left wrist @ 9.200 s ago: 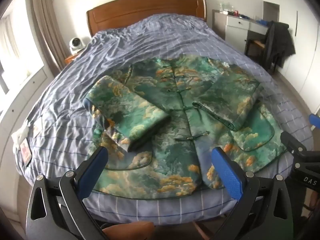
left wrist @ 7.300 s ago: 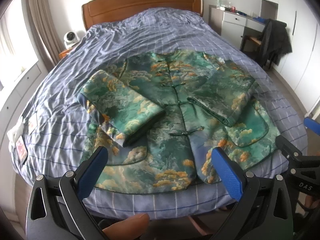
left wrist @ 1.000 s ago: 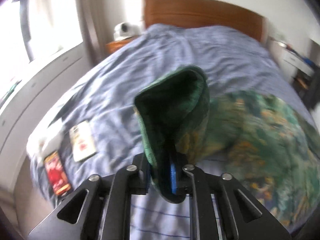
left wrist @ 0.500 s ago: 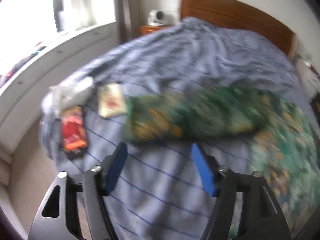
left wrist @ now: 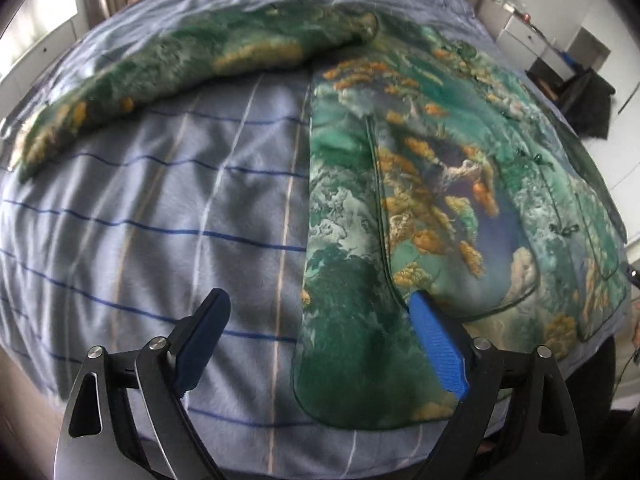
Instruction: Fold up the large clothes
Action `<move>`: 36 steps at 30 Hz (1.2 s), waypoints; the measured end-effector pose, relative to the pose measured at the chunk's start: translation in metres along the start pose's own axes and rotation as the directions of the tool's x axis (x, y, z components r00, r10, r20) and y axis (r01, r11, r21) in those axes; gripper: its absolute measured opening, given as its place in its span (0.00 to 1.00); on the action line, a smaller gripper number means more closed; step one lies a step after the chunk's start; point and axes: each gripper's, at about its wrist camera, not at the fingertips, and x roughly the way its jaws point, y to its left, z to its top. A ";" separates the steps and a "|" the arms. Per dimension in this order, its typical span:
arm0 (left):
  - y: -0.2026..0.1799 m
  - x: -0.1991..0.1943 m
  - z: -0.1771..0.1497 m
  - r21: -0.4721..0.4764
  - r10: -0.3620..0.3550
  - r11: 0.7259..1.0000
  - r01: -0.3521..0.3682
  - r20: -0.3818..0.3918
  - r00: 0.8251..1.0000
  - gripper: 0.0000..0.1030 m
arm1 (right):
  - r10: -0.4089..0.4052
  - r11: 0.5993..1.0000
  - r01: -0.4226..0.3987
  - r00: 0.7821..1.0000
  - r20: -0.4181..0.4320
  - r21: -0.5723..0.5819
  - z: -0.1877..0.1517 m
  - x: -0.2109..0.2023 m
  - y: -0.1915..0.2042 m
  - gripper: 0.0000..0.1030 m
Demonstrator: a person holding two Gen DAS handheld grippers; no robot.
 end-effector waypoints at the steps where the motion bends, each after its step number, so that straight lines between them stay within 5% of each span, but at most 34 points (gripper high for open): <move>1: 0.000 0.005 0.000 -0.005 -0.016 1.000 0.016 -0.013 1.000 0.91 | 0.023 1.000 -0.023 0.999 -0.027 0.002 -0.001 0.008 -0.004 0.71; 2: -0.002 0.009 0.000 -0.007 -0.036 0.999 0.036 -0.020 0.999 0.91 | 0.045 0.999 -0.045 0.998 -0.052 0.007 -0.002 0.016 -0.006 0.71; 4: -0.006 0.013 0.000 -0.007 -0.090 0.996 0.090 -0.033 0.995 0.75 | 0.093 0.996 -0.092 0.992 -0.082 0.019 -0.005 0.027 -0.009 0.71; 5: -0.008 0.015 0.000 -0.004 -0.116 0.993 0.116 -0.048 0.992 0.53 | 0.119 0.993 -0.117 0.989 -0.090 0.021 -0.006 0.030 -0.008 0.69; 6: -0.013 0.017 0.001 -0.003 -0.132 0.991 0.132 -0.057 0.990 0.35 | 0.141 0.990 -0.139 0.986 -0.095 0.021 -0.007 0.033 -0.007 0.61; 8: -0.021 0.013 0.002 0.030 -0.123 0.992 0.125 -0.050 0.991 0.20 | 0.166 0.986 -0.167 0.980 -0.111 0.001 -0.006 0.035 0.002 0.18; 9: -0.025 0.012 0.003 0.049 -0.113 0.992 0.115 -0.045 0.993 0.15 | 0.148 0.988 -0.150 0.984 -0.100 -0.017 -0.005 0.033 0.006 0.15; 17: -0.019 -0.020 -0.005 0.082 -0.123 0.989 0.124 -0.015 0.992 0.11 | 0.141 0.986 -0.144 0.989 -0.042 -0.078 -0.002 -0.014 0.025 0.11; 22: -0.020 -0.012 -0.025 0.111 -0.062 0.992 0.065 -0.027 0.998 0.12 | 0.122 0.988 -0.128 0.990 -0.073 -0.089 -0.023 -0.022 0.029 0.11; 27: -0.023 0.003 -0.017 0.109 0.017 0.994 -0.014 -0.021 1.000 0.30 | 0.071 0.996 -0.076 0.993 -0.089 -0.049 -0.033 0.003 0.015 0.13; 29: -0.029 -0.007 -0.013 0.123 0.044 0.991 -0.046 0.016 0.999 0.42 | 0.049 0.998 -0.052 0.996 -0.080 -0.040 -0.031 0.008 0.013 0.26; 30: -0.031 -0.013 -0.012 0.127 0.047 0.991 -0.051 0.036 0.998 0.56 | 0.040 0.998 -0.043 0.996 -0.076 -0.034 -0.029 0.008 0.012 0.33; 31: -0.033 -0.026 -0.010 0.127 0.055 0.990 -0.065 0.078 0.995 0.64 | 0.026 0.999 -0.028 0.997 -0.070 -0.026 -0.028 0.005 0.009 0.49; 33: -0.038 -0.041 -0.005 0.111 0.086 0.988 -0.104 0.153 0.984 0.90 | -0.005 1.000 0.004 0.999 -0.040 -0.015 -0.024 -0.004 0.005 0.56; 36: -0.051 -0.070 0.007 0.074 0.116 0.987 -0.144 0.297 0.948 0.98 | -0.092 0.996 0.092 0.995 0.031 -0.016 -0.019 -0.025 -0.003 0.56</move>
